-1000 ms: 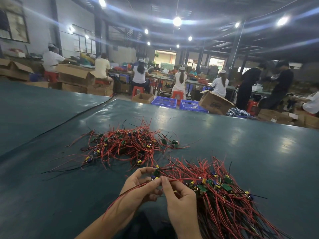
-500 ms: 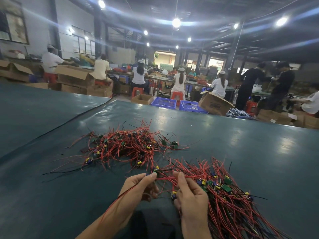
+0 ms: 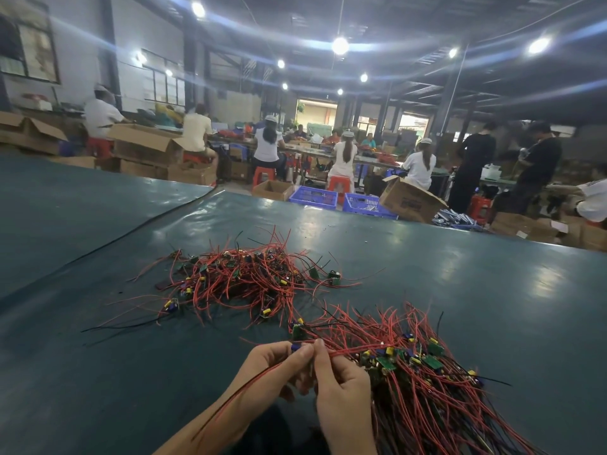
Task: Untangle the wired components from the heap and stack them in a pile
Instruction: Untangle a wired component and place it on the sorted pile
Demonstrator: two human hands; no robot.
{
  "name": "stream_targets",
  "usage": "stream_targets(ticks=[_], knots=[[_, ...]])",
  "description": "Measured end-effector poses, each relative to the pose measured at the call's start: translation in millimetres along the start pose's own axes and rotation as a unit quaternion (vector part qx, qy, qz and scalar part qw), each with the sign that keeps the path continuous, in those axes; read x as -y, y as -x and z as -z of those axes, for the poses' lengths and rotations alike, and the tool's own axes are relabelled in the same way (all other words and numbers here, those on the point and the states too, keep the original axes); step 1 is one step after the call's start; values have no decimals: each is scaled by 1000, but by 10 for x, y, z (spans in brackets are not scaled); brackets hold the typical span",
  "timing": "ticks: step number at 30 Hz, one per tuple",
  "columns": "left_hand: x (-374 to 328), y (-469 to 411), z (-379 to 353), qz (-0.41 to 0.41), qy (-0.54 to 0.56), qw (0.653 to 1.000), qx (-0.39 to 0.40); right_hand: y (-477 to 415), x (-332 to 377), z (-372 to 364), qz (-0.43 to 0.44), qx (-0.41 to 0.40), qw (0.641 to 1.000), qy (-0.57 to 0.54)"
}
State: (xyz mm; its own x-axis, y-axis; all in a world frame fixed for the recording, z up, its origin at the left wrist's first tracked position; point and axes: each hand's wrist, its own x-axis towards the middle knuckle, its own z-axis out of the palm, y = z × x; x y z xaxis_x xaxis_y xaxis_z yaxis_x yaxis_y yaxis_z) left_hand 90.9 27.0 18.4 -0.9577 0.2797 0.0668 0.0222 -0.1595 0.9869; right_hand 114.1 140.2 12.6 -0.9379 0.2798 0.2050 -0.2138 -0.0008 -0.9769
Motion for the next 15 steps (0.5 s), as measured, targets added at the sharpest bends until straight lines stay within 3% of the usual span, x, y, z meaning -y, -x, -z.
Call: stream_targets(ticks=[4, 8, 15], knots=[[-64, -11, 30, -18, -15, 1000, -16, -51, 63, 93, -14, -48, 997, -60], [-90, -42, 113, -7, 39, 997, -64, -110, 88, 218, -35, -96, 984, -147], [-74, -93, 212, 48, 146, 982, -113, -11, 113, 106, 34, -21, 993, -114]])
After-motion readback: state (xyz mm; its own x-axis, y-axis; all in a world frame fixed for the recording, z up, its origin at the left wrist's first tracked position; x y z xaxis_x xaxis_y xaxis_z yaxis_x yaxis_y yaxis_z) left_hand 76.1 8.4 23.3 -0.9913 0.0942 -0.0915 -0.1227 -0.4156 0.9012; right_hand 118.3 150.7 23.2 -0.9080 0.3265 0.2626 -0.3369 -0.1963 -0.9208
